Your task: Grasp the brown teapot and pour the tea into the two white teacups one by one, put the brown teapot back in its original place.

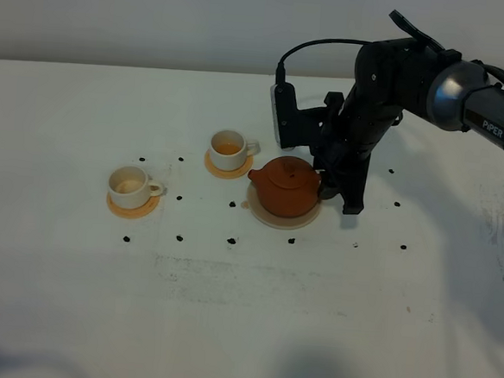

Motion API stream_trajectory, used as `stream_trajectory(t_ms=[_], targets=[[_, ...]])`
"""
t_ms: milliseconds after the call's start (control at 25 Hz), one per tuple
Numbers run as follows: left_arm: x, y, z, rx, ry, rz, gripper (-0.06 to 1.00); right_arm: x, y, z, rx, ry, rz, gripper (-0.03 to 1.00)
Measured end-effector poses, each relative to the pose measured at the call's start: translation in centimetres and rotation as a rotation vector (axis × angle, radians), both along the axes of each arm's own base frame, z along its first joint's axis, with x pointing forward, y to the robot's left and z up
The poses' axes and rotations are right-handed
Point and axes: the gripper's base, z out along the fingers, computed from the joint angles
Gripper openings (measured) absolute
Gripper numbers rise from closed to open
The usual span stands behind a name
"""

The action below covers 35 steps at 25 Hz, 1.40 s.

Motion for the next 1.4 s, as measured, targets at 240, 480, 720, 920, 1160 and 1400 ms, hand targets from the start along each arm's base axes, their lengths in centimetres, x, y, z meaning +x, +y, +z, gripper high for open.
stream_trajectory(t_ms=[240, 480, 720, 920, 1160, 1400], targets=[[0.0, 0.0, 0.0, 0.000, 0.000, 0.000, 0.67, 0.1, 0.0, 0.0, -0.003, -0.009, 0.003, 0.32], [0.0, 0.0, 0.0, 0.000, 0.000, 0.000, 0.67, 0.1, -0.1, -0.1, -0.009, -0.009, -0.002, 0.30], [0.0, 0.0, 0.0, 0.000, 0.000, 0.000, 0.67, 0.3, 0.0, -0.7, -0.017, 0.000, -0.016, 0.30], [0.0, 0.0, 0.0, 0.000, 0.000, 0.000, 0.67, 0.3, -0.1, -1.0, -0.024, 0.004, -0.015, 0.30], [0.0, 0.0, 0.0, 0.000, 0.000, 0.000, 0.67, 0.3, -0.1, -1.0, -0.023, 0.003, -0.016, 0.28], [0.0, 0.0, 0.0, 0.000, 0.000, 0.000, 0.67, 0.4, -0.1, -1.1, -0.027, 0.000, -0.015, 0.17]])
